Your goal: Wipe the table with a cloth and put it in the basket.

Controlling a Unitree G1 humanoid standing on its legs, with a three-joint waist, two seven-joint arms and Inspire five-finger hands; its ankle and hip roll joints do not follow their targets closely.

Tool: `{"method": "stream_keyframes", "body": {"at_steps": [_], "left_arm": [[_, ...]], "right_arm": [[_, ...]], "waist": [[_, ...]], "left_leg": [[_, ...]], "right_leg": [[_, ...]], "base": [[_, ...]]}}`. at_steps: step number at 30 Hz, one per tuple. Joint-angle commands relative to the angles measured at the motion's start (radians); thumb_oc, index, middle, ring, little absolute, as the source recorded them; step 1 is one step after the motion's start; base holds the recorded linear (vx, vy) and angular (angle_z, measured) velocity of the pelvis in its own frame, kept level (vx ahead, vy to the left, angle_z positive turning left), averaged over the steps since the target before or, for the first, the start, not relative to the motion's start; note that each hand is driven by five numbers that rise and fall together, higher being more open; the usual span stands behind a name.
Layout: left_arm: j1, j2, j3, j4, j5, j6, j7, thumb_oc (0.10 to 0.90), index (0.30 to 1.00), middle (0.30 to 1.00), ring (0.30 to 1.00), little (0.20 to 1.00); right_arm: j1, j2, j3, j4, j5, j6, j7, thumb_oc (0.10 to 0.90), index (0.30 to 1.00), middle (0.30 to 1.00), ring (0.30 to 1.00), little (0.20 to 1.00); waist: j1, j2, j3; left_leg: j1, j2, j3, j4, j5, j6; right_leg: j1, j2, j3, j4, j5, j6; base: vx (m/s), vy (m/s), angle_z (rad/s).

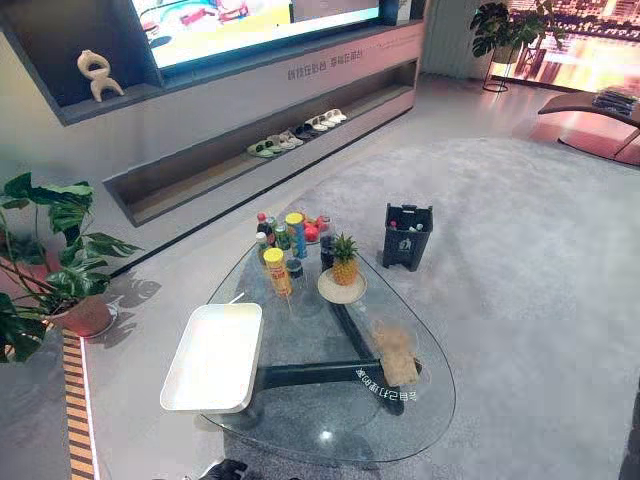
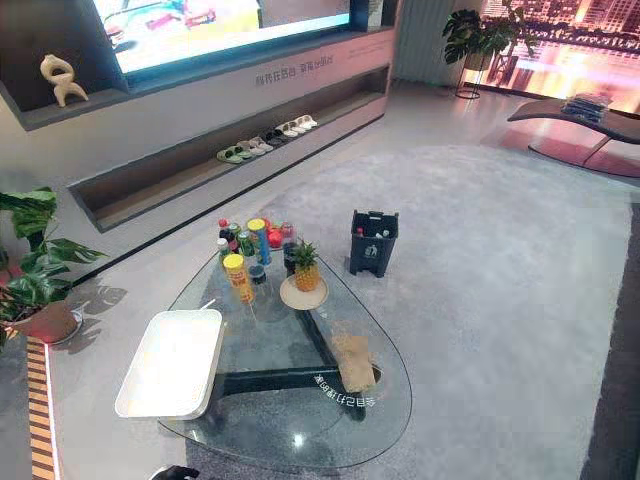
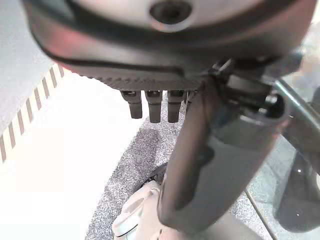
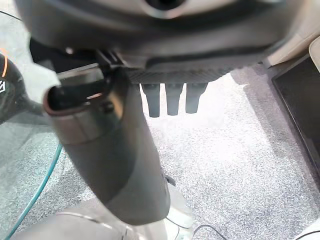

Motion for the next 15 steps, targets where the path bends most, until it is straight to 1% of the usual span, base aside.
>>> {"method": "stream_keyframes", "body": {"at_steps": [1, 8, 15], "left_arm": [[-0.080, 0.007, 0.013, 0.067, 0.004, -0.013, -0.004, 0.800, 0.900, 0.900, 0.900, 0.900], [-0.084, 0.007, 0.020, 0.068, 0.008, -0.012, -0.004, 0.800, 0.900, 0.900, 0.900, 0.900], [-0.084, 0.006, 0.019, 0.066, 0.007, 0.000, 0.004, 0.800, 0.900, 0.900, 0.900, 0.900]], "right_arm": [[-0.061, -0.016, 0.008, 0.044, -0.036, 0.000, -0.009, 0.800, 0.900, 0.900, 0.900, 0.900], [-0.057, -0.012, 0.010, 0.045, -0.034, 0.000, -0.008, 0.800, 0.900, 0.900, 0.900, 0.900], [-0.054, -0.011, 0.012, 0.042, -0.033, 0.002, -0.007, 0.800, 0.900, 0.900, 0.900, 0.900]], "waist": [[0.029, -0.032, 0.045], [0.029, -0.035, 0.045], [0.026, -0.031, 0.044]], "left_leg": [[0.057, -0.048, 0.024, 0.006, -0.139, 0.023], [0.059, -0.048, 0.026, 0.006, -0.141, 0.023], [0.061, -0.049, 0.025, 0.006, -0.142, 0.024]], "right_leg": [[-0.044, -0.010, -0.046, 0.004, 0.022, 0.023], [-0.042, -0.010, -0.047, 0.004, 0.021, 0.023], [-0.041, -0.010, -0.045, 0.004, 0.018, 0.020]], "base": [[0.15, 0.003, -0.66], [0.00, 0.000, 0.00], [0.00, 0.000, 0.00]]}}
